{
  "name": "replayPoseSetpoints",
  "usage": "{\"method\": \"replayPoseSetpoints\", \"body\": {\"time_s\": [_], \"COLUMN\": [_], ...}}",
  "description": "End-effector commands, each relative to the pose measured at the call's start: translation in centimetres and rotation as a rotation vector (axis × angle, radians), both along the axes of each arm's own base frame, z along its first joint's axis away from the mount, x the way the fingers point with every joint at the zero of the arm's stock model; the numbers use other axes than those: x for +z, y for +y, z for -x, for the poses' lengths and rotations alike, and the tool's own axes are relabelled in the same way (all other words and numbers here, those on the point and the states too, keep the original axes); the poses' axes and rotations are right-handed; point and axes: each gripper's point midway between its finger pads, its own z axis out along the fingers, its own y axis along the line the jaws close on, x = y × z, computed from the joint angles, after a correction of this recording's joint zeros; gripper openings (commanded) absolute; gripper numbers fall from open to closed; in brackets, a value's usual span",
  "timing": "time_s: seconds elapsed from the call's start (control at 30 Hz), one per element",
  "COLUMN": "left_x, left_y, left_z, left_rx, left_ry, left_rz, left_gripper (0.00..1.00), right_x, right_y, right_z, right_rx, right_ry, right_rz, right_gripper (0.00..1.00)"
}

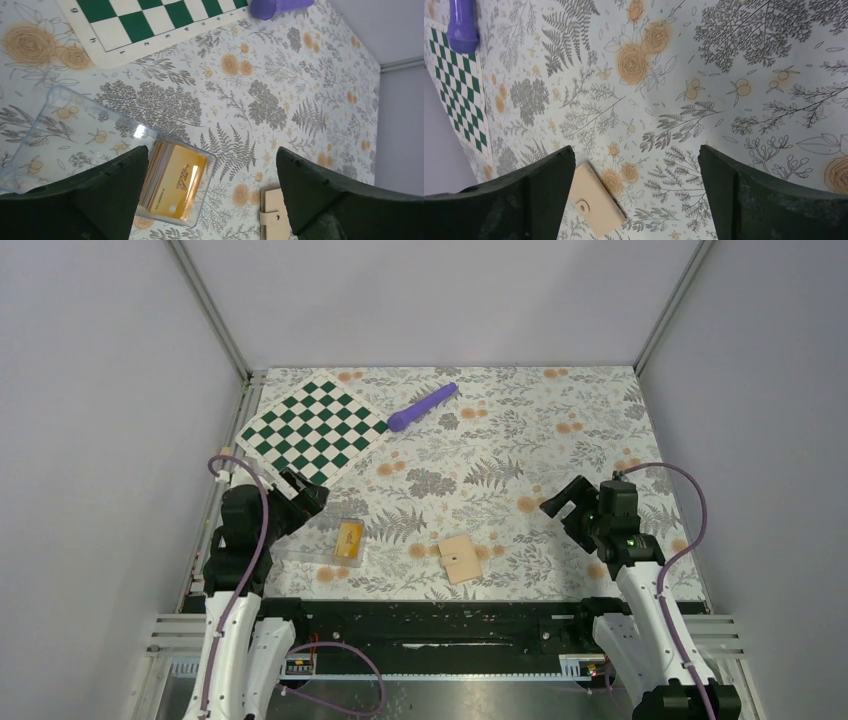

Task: Put the credit cards into the card holder
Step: Move the storage box to the center of the board.

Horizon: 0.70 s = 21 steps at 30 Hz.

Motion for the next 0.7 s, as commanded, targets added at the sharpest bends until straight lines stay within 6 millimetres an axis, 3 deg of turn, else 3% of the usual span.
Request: {"method": "replayPoseSetpoints", "body": {"time_s": [0.0,0.1,0.2,0.4,0.6,0.67], "left_x": [-0.8,-2.3,-2.7,-3.5,-5.8,-7.1], "left_y": [-1.8,-4.5,-8.9,-17.2,-24.1,-25.4], "left_z": [0.0,-0.3,-0.5,1.2,2.7,3.4], "left_rx": [-0.079,-0.178,-0.33,-0.495,-0.59,-0.606], "left_ry": [0.013,0.072,0.09,0.208,0.308,0.364], "left_rz": [0.069,0.208,0.327,0.283,0.394,0.354], "left_gripper": [0.99,0.99,0.99,0.99,0.95,0.95], "right_x": [0.1,0.2,-0.4,-2.3,-3.6,-3.8], "right_y": [1.4,2.2,3.5,5.4,8.6,9.5], "right_z": [1.2,1.9,3.1,5.0,5.6,5.9], "right_rx": [0.094,0.186,0.268,0.367,0.458,0.496], "right_ry": [0.012,0.039,0.119,0.24,0.287,0.32], "right_rz": [-0.032,-0.037,-0.081,-0.167,-0.24,-0.24], "right_gripper": [0.99,1.0,1.0,0.99,0.99,0.99]}}
